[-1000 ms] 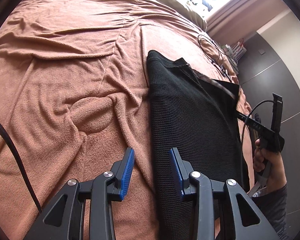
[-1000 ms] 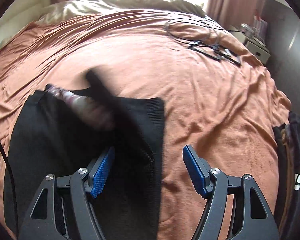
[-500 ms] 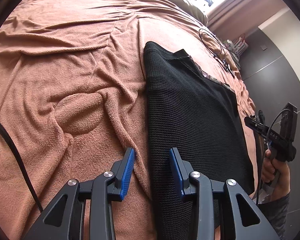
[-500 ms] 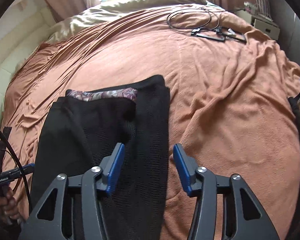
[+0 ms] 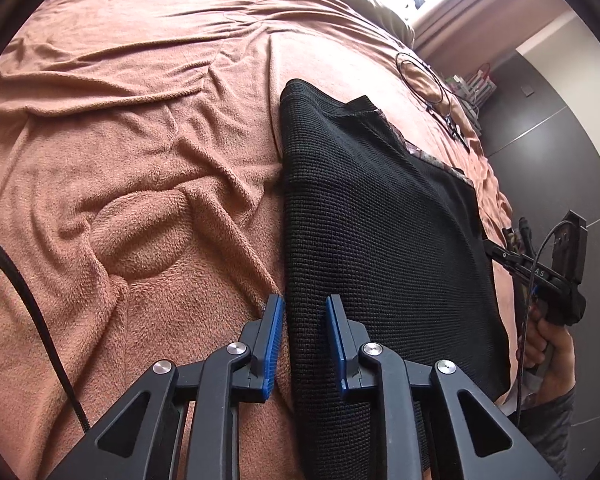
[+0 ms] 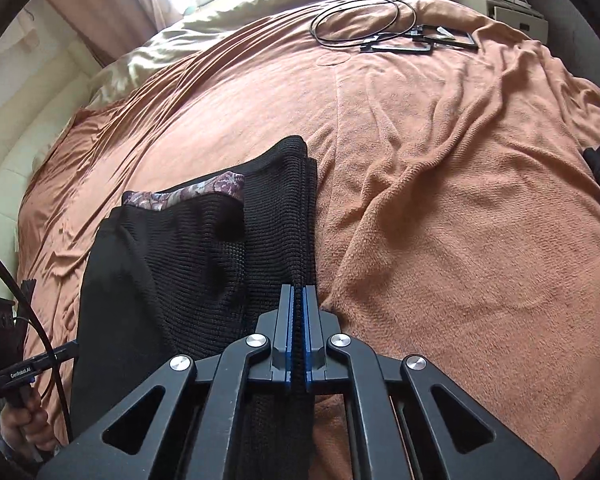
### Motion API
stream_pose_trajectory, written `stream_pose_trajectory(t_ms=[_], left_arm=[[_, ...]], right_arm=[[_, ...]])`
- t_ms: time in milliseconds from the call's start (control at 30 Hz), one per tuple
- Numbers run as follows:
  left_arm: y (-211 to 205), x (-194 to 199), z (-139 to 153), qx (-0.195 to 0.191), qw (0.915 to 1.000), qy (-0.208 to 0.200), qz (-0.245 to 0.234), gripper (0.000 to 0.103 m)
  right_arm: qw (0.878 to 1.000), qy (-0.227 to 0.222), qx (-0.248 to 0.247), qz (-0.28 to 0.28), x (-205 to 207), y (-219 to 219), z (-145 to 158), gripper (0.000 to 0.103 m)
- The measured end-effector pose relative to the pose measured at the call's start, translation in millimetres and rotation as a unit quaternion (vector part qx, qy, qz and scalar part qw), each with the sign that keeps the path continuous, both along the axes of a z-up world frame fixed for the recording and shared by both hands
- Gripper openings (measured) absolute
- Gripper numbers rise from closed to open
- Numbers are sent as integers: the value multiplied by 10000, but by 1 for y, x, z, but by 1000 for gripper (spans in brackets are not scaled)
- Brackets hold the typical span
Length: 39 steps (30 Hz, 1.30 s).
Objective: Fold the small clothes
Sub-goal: 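Close the right gripper on the shirt edge and straighten it, then open the right gripper and release the shirt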
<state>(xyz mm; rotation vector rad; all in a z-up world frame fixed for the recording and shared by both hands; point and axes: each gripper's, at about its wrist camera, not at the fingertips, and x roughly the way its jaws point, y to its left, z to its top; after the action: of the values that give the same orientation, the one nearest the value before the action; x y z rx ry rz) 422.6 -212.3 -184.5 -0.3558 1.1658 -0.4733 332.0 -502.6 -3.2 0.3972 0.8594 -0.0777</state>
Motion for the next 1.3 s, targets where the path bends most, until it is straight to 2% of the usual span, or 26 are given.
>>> stream_pose_trajectory(t_ms=[133, 233, 267, 300, 367, 500, 633, 700, 733, 767, 833, 1000, 1200, 1300], left_arm=[[0, 1, -1, -1, 10000, 21, 1, 24], [1, 1, -3, -32, 10000, 51, 27, 24], [2, 2, -3, -48, 10000, 56, 38, 24], [3, 2, -3, -64, 9999, 61, 50, 24], [4, 3, -3, -84, 9999, 66, 69, 24], [7, 6, -3, -107, 9999, 67, 116, 24], [8, 12, 0, -83, 9998, 30, 159, 24], [8, 15, 2, -102, 9998, 16, 195, 24], [8, 17, 3, -99, 9997, 10, 201, 24], [8, 19, 3, -82, 9998, 2, 197, 24], [6, 23, 4, -37, 9998, -9, 180, 24], [5, 29, 2, -113, 9998, 83, 156, 24], [1, 20, -4, -189, 9996, 214, 61, 24], [0, 13, -5, -212, 9994, 259, 29, 24]], right_arm=[[9998, 70, -190, -2, -6, 4, 6, 1], [9988, 177, -462, -63, -3, 12, 14, 5], [9985, 158, -523, -41, -2, 15, 18, 15], [9986, 113, -515, 8, -1, 18, 21, 43], [9986, -20, -529, 64, 2, 23, 28, 80], [9971, 43, -742, 168, 18, 30, 29, 80], [9960, 381, -755, 305, 43, 28, 12, 80], [9947, 535, -849, 202, 53, 25, 4, 79], [9944, 573, -886, 108, 57, 23, 2, 76], [9946, 592, -851, -13, 59, 18, 0, 69], [9962, 567, -616, -231, 62, 10, 0, 66], [9983, 378, -363, -242, 49, 3, 8, 65], [9997, 154, 194, -22, 5, -4, 18, 65], [9988, 180, 465, 25, -21, -5, 13, 65]])
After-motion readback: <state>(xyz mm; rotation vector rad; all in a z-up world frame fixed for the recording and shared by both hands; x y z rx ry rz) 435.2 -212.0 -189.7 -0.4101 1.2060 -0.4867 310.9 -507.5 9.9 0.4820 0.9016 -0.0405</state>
